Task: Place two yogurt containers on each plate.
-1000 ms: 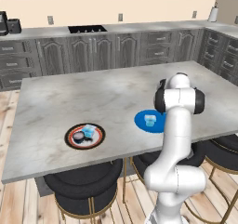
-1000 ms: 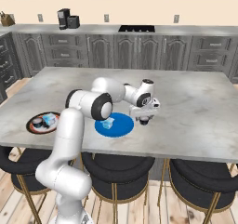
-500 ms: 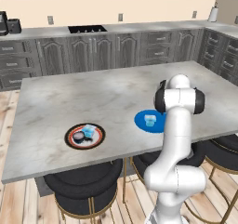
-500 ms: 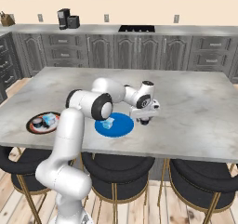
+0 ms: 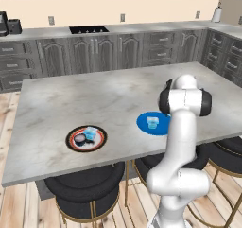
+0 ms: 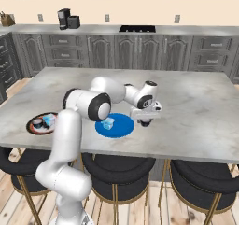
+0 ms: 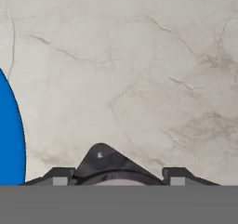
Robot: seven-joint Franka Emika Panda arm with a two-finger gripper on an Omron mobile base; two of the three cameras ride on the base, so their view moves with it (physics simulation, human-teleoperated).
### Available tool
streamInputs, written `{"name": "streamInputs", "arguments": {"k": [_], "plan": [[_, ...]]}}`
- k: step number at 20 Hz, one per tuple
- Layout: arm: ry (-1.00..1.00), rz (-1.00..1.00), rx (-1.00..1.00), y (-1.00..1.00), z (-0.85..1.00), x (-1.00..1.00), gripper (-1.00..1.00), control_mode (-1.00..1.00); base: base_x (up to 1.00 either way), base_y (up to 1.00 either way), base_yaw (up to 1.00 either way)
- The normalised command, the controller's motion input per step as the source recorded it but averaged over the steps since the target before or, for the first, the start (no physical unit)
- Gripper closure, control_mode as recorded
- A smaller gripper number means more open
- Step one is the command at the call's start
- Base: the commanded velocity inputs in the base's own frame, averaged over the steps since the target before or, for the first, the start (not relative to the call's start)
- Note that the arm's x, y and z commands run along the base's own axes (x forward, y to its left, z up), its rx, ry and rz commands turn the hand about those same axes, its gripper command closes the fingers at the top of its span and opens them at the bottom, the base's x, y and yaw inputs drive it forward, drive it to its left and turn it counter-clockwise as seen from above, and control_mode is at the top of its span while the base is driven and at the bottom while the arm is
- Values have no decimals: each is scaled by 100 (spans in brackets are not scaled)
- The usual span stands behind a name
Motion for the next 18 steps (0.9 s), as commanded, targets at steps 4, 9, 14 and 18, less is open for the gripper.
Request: {"name": "streamInputs", "arguments": {"k": [4, 9, 14, 18], "plan": [[0, -18, 2, 36, 26, -55, 100, -100, 0, 0, 0], [0, -24, 0, 71, 7, -48, 100, -100, 0, 0, 0], [0, -25, 0, 73, 0, -23, 100, -100, 0, 0, 0], [0, -21, -2, 48, 0, -6, 100, -100, 0, 0, 0]]}}
